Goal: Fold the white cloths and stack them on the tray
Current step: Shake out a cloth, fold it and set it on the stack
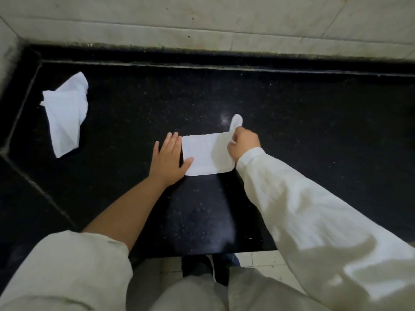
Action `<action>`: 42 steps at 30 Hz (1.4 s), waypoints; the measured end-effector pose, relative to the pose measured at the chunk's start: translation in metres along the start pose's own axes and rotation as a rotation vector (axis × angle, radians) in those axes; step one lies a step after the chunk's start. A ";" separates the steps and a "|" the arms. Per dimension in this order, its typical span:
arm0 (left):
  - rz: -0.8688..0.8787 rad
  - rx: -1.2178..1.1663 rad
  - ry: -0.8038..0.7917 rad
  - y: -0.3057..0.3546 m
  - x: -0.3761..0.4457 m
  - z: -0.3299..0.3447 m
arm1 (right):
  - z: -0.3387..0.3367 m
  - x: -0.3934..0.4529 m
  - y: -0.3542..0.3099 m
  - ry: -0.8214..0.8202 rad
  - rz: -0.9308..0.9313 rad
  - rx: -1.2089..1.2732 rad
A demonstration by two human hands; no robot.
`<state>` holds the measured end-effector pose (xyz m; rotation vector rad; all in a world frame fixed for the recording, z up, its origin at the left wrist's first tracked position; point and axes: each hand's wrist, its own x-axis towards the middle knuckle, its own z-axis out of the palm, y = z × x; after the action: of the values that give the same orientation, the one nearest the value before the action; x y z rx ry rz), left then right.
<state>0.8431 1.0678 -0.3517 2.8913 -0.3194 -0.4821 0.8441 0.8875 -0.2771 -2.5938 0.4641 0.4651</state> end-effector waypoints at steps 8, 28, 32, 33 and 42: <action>-0.188 -0.024 0.038 -0.059 -0.036 0.000 | 0.065 -0.013 -0.046 -0.202 -0.204 -0.162; 0.437 0.061 0.264 -0.004 -0.039 0.024 | 0.053 -0.015 0.028 -0.310 -0.524 -0.484; 0.377 0.117 0.187 0.008 -0.035 0.030 | 0.052 -0.008 0.028 -0.290 -0.580 -0.614; 0.370 0.134 0.212 0.007 -0.033 0.029 | 0.051 -0.006 0.028 -0.268 -0.598 -0.666; 0.262 0.341 0.102 0.016 -0.023 0.012 | 0.051 0.000 0.033 -0.084 -0.628 -0.692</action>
<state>0.8147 1.0560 -0.3523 3.1135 -0.8243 -0.2542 0.8190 0.8847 -0.3320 -3.1254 -0.6511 0.5706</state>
